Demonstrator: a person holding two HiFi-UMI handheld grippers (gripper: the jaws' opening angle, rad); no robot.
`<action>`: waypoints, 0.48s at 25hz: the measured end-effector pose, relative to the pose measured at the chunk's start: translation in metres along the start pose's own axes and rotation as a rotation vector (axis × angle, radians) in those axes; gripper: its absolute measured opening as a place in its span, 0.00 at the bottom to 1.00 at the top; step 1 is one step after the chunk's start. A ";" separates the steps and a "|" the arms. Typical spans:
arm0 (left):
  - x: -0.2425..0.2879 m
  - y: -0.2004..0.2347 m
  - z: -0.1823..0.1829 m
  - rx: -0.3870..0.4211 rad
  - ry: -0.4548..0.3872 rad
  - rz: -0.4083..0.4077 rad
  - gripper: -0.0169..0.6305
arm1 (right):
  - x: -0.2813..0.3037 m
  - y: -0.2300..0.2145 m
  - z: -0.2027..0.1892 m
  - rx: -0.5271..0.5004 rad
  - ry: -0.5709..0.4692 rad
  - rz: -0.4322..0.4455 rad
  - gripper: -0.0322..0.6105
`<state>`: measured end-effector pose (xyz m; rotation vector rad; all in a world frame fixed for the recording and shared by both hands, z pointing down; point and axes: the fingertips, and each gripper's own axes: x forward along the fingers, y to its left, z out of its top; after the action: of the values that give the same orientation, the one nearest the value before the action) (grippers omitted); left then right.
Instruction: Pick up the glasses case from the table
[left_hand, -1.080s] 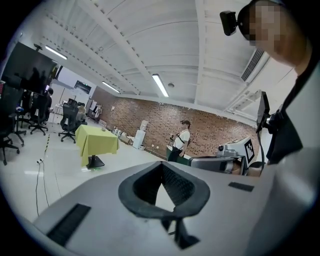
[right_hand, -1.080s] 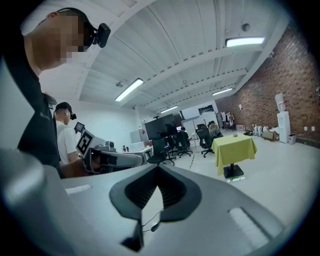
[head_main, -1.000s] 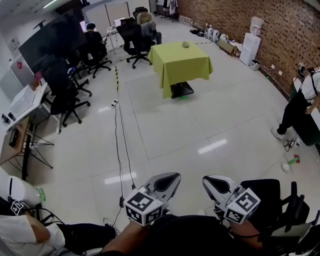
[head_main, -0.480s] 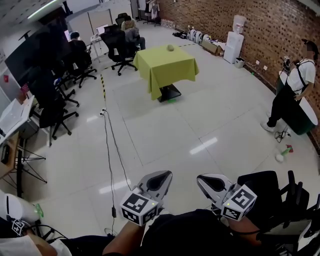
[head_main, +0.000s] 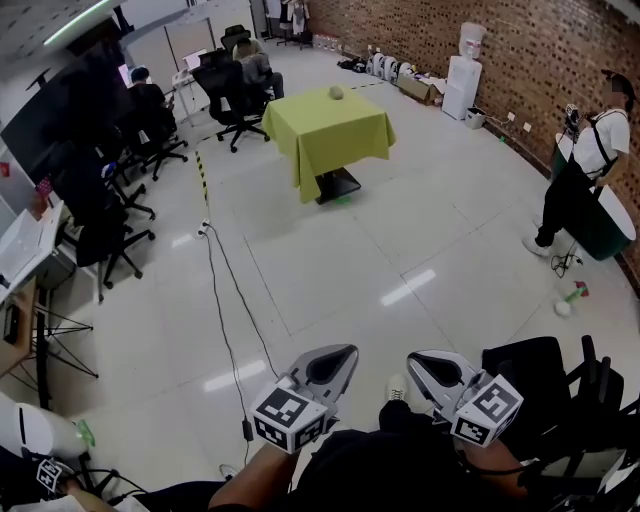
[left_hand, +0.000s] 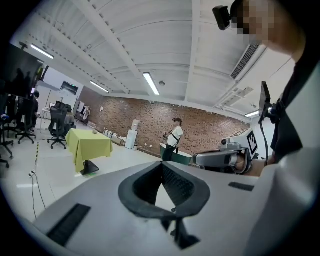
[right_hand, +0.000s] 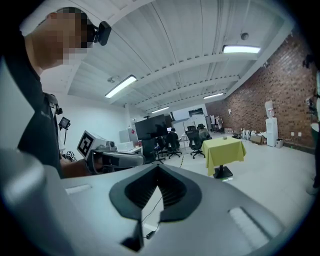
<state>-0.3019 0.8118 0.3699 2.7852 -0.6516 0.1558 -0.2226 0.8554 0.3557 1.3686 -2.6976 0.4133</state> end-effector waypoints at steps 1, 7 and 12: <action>0.005 0.002 0.002 0.002 0.001 -0.005 0.03 | 0.001 -0.005 -0.001 0.003 0.003 -0.006 0.05; 0.046 0.022 0.007 0.008 0.017 0.000 0.03 | 0.008 -0.050 0.000 0.025 0.011 -0.019 0.05; 0.090 0.043 0.022 0.005 0.004 -0.005 0.03 | 0.030 -0.104 0.013 0.031 -0.002 0.000 0.05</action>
<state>-0.2398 0.7307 0.3739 2.7906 -0.6437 0.1617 -0.1560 0.7701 0.3703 1.3775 -2.7038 0.4563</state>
